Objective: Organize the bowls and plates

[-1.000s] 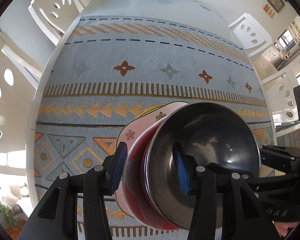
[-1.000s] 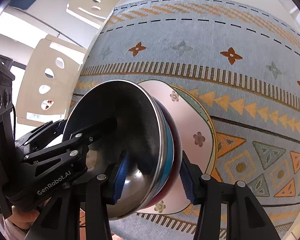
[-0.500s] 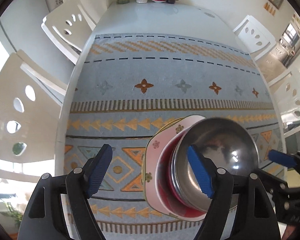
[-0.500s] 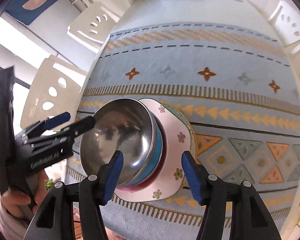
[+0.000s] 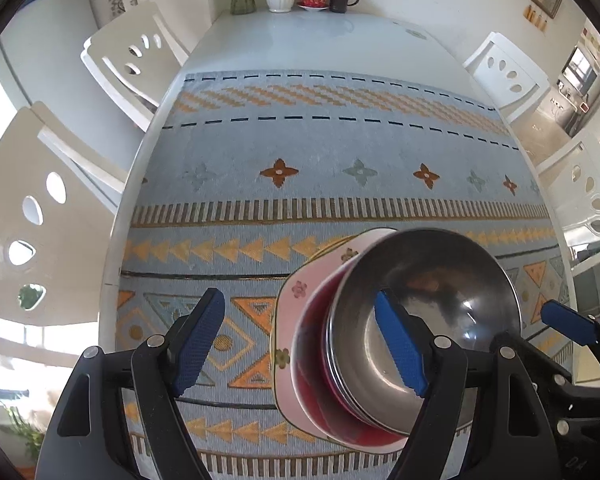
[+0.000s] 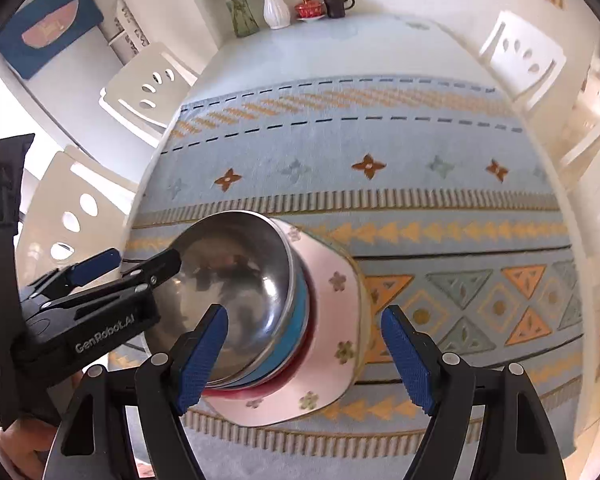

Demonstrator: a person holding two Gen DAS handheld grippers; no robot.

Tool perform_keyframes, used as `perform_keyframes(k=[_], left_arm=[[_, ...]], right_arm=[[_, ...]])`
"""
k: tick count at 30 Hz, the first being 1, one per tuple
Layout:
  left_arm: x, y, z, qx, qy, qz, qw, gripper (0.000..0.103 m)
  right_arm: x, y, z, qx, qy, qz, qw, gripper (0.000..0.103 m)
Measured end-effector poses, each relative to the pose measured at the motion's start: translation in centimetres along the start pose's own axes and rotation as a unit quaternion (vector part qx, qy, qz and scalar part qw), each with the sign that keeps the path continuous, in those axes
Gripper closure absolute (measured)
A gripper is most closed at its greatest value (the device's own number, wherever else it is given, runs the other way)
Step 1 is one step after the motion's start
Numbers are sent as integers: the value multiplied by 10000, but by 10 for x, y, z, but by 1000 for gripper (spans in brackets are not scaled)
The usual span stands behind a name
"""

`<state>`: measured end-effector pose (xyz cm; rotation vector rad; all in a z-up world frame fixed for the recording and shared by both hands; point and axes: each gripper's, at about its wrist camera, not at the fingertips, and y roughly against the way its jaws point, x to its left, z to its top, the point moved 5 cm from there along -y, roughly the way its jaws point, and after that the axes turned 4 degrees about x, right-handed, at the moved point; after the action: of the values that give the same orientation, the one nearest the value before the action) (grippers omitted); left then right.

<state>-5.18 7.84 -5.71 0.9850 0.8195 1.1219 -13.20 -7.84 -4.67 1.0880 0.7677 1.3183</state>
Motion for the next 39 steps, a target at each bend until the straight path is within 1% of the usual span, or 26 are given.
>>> perform_keyframes(k=[3, 7, 19, 24, 29, 39], left_arm=[[-2, 1, 0, 9, -58, 32, 10000, 27], [0, 1, -2, 60, -50, 29, 10000, 27], [13, 3, -6, 96, 150, 156, 9997, 27], [10, 5, -7, 64, 82, 191, 9998, 27], [8, 3, -9, 84, 34, 134, 9999, 27], [5, 5, -10, 54, 3, 145, 9999, 27]], right_arm=[[-4, -4, -2, 165, -98, 145, 9997, 26], [-5, -5, -2, 233, -85, 199, 9995, 26], [-2, 0, -3, 209, -1, 350, 9992, 26], [-2, 1, -3, 211, 15, 382, 9990, 26], [0, 0, -5, 231, 45, 414, 9989, 26], [-5, -1, -6, 265, -56, 428, 9987, 26]])
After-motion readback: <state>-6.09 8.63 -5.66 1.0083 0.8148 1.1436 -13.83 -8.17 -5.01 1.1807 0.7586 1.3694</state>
